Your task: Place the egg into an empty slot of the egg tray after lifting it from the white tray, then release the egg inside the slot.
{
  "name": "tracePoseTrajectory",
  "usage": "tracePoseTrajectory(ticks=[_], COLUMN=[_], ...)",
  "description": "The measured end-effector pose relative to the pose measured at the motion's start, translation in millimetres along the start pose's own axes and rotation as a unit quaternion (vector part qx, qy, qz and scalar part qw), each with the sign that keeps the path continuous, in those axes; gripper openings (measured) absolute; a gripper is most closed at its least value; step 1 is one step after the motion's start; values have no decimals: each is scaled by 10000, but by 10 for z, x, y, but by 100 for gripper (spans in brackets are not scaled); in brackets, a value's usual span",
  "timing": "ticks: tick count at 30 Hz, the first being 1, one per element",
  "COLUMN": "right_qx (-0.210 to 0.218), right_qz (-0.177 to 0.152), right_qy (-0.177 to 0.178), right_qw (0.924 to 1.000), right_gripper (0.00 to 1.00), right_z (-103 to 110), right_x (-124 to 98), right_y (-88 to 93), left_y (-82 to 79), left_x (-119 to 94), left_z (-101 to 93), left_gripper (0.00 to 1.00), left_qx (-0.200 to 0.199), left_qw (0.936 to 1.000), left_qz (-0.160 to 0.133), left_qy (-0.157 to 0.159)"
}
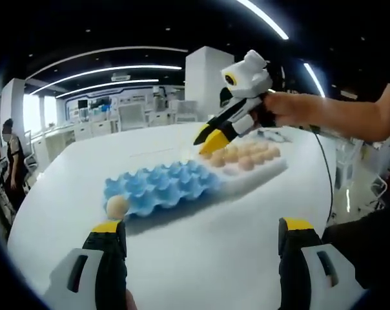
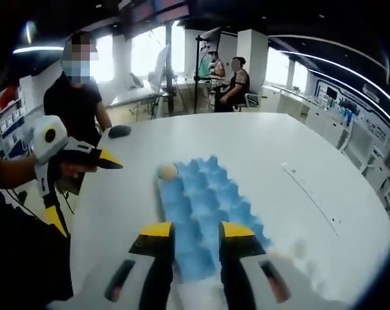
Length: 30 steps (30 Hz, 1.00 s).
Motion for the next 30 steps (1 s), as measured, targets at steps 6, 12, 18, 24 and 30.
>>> tracePoseTrajectory(ticks=[6,12,18,24,30], right_qx=[-49,126,269,396,518], right_qz=[-58,-201,-289,-415,-566], right_qy=[202,449,593,784,1049], right_qw=[9998,9987,9975,9953,9915], right_gripper=[27,27,27,27,27], right_z=[24,-75,-68,-62,-70], right_x=[-273,-483,-612,-705,-759], right_y=[161,332,493,652,828], left_y=[-114,-144,-179,-239,-232], left_x=[78,151,195,264,306], left_z=[-114,-210,-259,-331,-446], left_gripper=[100,100,100,100,100], left_qx=[-94,76,121,47,104], left_qw=[9997,9994,9990,9984,9975], left_qz=[-168,-96,-102,-212,-211], left_qy=[175,330,423,513,670])
Point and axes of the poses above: the point that each gripper's makers call its tool centre point, and the gripper's own axes: x roughly forward along the fingers, z roughly to its left, y roughly out of its underside, the point moved 4 cm from there along -x, roughly backward along the fingers, and after that the axes turned 6 degrees about -y, right-handed, at the moved point
